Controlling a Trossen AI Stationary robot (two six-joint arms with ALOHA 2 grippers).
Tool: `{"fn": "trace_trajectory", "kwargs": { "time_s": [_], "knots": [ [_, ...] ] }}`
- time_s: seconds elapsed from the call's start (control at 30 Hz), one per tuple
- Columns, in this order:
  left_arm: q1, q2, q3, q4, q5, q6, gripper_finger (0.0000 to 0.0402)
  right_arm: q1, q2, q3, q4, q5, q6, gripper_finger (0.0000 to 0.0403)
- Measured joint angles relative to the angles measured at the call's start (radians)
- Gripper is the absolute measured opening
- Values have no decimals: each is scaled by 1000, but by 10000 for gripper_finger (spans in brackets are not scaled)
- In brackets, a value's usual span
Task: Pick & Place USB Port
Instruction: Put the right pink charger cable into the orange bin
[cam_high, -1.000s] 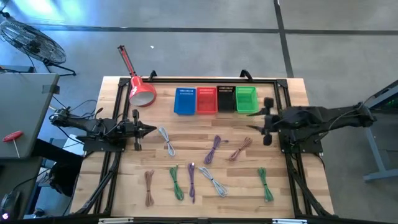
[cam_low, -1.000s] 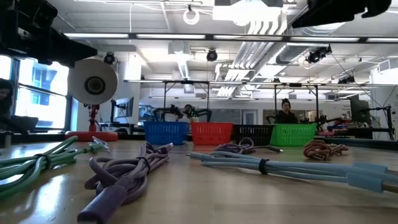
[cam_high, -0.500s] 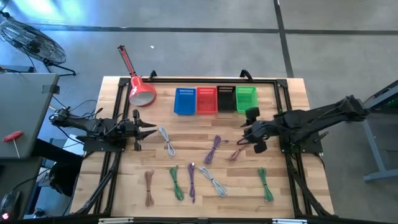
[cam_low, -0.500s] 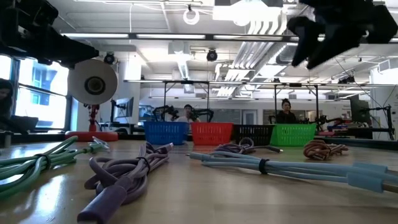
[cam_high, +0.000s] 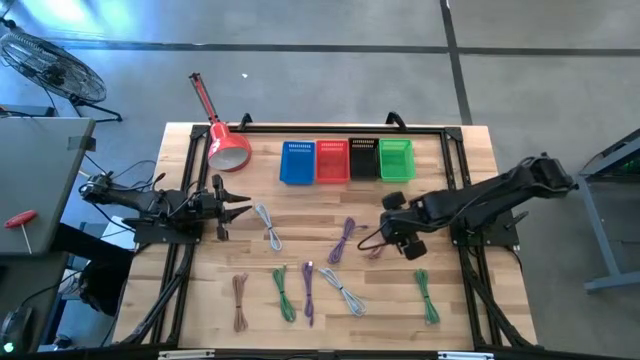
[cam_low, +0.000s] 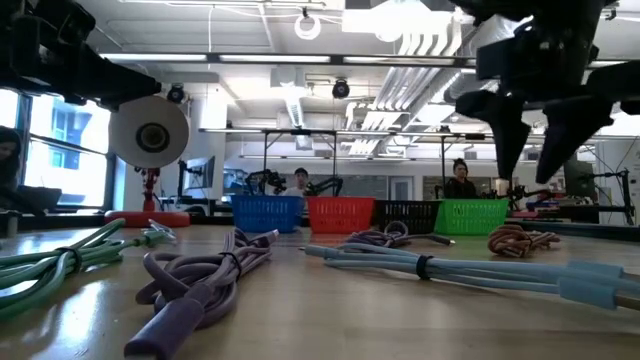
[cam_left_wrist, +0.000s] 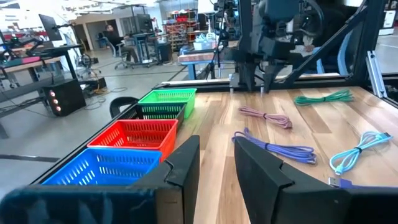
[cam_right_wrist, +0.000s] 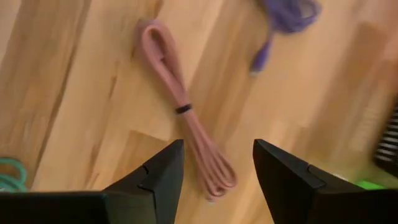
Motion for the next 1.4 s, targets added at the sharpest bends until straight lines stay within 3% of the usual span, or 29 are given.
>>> {"fn": "trace_trajectory", "kwargs": {
  "time_s": [0.83,1.0,1.17,1.4],
  "knots": [
    [0,0,0,0,17,-1,99,-10,278,4,78,-78,-17,178],
    [0,0,-1,-1,18,-1,99,-9,311,5,85,-74,18,131],
    [0,0,-1,-1,18,-1,99,-8,312,10,84,-80,70,25],
    [0,0,-1,-1,18,-8,99,-7,312,28,68,-69,117,13]
  ]
}}
